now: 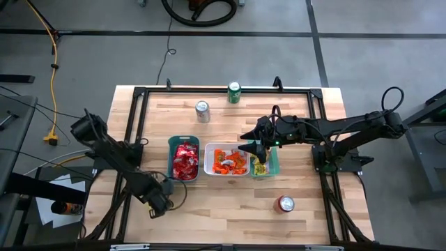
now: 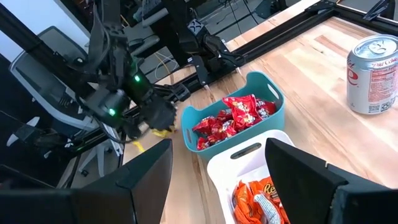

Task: Sort candy
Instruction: Put the yellow candy into the light green bin

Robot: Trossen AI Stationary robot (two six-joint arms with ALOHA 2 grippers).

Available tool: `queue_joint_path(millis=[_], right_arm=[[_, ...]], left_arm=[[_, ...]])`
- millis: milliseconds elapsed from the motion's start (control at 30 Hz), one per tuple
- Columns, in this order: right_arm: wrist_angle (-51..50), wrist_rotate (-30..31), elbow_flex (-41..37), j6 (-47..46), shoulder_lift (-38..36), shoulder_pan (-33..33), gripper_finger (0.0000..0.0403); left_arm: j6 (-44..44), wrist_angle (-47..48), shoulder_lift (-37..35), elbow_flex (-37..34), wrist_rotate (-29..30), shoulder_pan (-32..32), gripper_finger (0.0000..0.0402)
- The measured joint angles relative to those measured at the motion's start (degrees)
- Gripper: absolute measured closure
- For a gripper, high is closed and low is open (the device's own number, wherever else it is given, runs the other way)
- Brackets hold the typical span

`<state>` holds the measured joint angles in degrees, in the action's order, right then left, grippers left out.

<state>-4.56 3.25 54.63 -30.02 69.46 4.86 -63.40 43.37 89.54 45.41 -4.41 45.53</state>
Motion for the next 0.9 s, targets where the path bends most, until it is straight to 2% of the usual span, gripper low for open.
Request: queue_joint_path(millis=[33, 133, 267, 333, 433, 500, 567, 700, 900], right_arm=[[0.0, 0.0, 0.0, 0.0, 0.0, 0.0, 0.0150], [-0.4, 0.0, 0.0, 0.0, 0.0, 0.0, 0.0150], [-0.4, 0.0, 0.0, -1.0, 0.0, 0.0, 0.0150], [-0.3, 0.0, 0.0, -2.9, 0.0, 0.0, 0.0150], [2.0, -0.4, 0.0, -5.5, 0.0, 0.0, 0.0150], [4.6, -1.0, 0.0, -6.0, 0.0, 0.1, 0.0150], [7.5, -2.3, 0.0, -5.9, 0.0, 0.4, 0.0150], [12.5, -2.9, 0.0, -5.5, 0.0, 1.0, 0.0150], [12.8, -2.2, 0.0, -4.1, 0.0, 1.3, 0.0150]], left_arm=[[-0.2, -0.1, -1.5, 0.1, 0.0, -0.1, 0.0382], [1.2, -0.2, -7.1, 0.1, -0.2, -0.1, 0.0388], [4.9, -5.0, -19.0, 0.2, 1.6, -0.2, 0.0398], [6.8, -8.4, -25.0, 0.2, 6.9, -1.0, 0.0399], [10.1, -12.9, -32.1, 0.3, 20.5, -4.5, 0.0400], [15.5, -16.6, -34.6, 0.3, 27.6, -8.5, 0.0401], [23.4, -20.5, -35.2, 0.3, 30.3, -13.8, 0.0401], [37.1, -30.4, -32.0, 0.3, 29.1, -25.3, 0.0401], [50.0, -56.1, -22.3, 0.3, 27.2, -38.2, 0.0402]])
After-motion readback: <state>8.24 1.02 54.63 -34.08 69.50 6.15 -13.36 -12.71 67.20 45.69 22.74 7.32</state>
